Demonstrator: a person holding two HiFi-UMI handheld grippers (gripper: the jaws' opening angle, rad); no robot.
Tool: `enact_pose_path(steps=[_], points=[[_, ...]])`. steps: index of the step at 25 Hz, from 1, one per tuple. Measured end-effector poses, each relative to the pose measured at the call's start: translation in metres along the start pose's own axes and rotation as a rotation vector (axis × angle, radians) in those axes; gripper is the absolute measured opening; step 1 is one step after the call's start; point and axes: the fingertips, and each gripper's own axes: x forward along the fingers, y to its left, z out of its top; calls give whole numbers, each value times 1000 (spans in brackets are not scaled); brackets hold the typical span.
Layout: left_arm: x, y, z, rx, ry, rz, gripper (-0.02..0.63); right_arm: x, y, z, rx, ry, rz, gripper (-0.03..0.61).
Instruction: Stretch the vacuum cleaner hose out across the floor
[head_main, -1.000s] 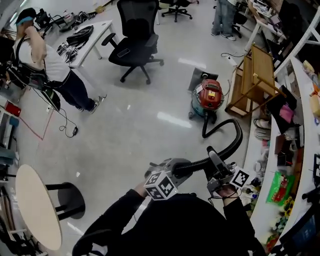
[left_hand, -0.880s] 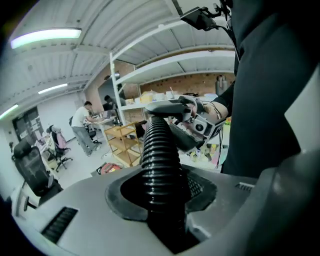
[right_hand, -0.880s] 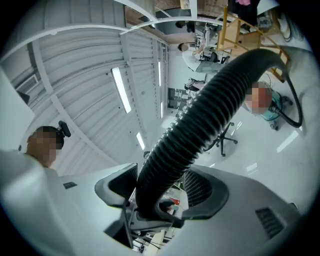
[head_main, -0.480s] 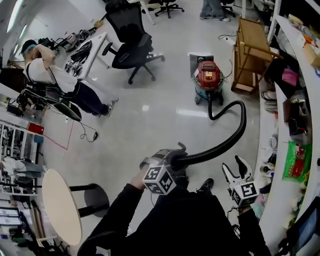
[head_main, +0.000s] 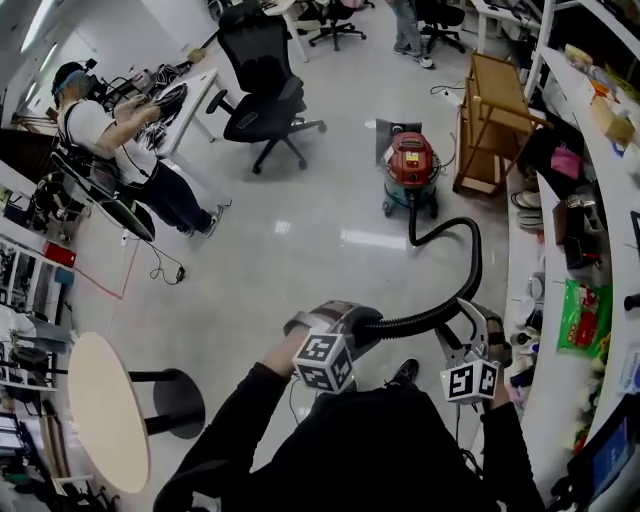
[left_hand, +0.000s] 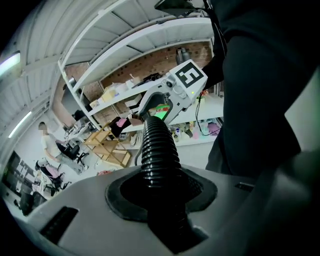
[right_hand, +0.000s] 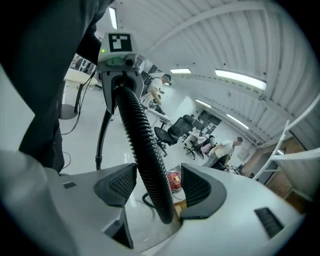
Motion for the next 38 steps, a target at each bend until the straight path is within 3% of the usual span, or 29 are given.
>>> enact_pose_path(steps=[5,7,9,13,16,20,22,25,27,29,30,31,32,35,36,38], points=[[-46,-41,-27,43,-51,-9,150,7,57,42,-138,66,85,278],[-64,-53,-43,69,-58,-6,150,10,88,61,-188,99,144,201],[-82,-63,-66,92,-55,-8,150,10,118,79,-162,133,203,192],[-101,-72,-105,123,-61,1,152,12,157,107,-29,213,233,192],[-102,-60,-118,184,-57,65,158,10,169,112,129,275,208,192],[-92,-19,-95,299,-50,301,202,-2,169,93,470,323,145,192],[-77,-5,-79,328,-29,392,237,-6,165,75,590,341,96,193],[-70,2,-54,302,-31,502,331,-11,158,43,718,347,21,192],[-87,5,-36,242,-112,636,348,-16,151,15,785,359,-27,192],[-99,-4,-23,122,-206,691,347,-22,140,-14,846,371,-73,192],[-93,-16,-19,18,-248,637,347,-26,134,-31,880,377,-99,192],[-78,-34,-17,-125,-292,523,341,-32,130,-48,917,383,-126,192],[-56,-55,-15,-311,-342,359,319,-39,126,-66,954,387,-152,192],[6,-88,1,-1015,-547,-168,307,-59,125,-103,1048,377,-198,192],[22,-83,8,-1214,-610,-277,307,-65,125,-111,1073,366,-206,192],[55,-62,26,-1466,-697,-390,308,-79,123,-126,1107,342,-222,192]])
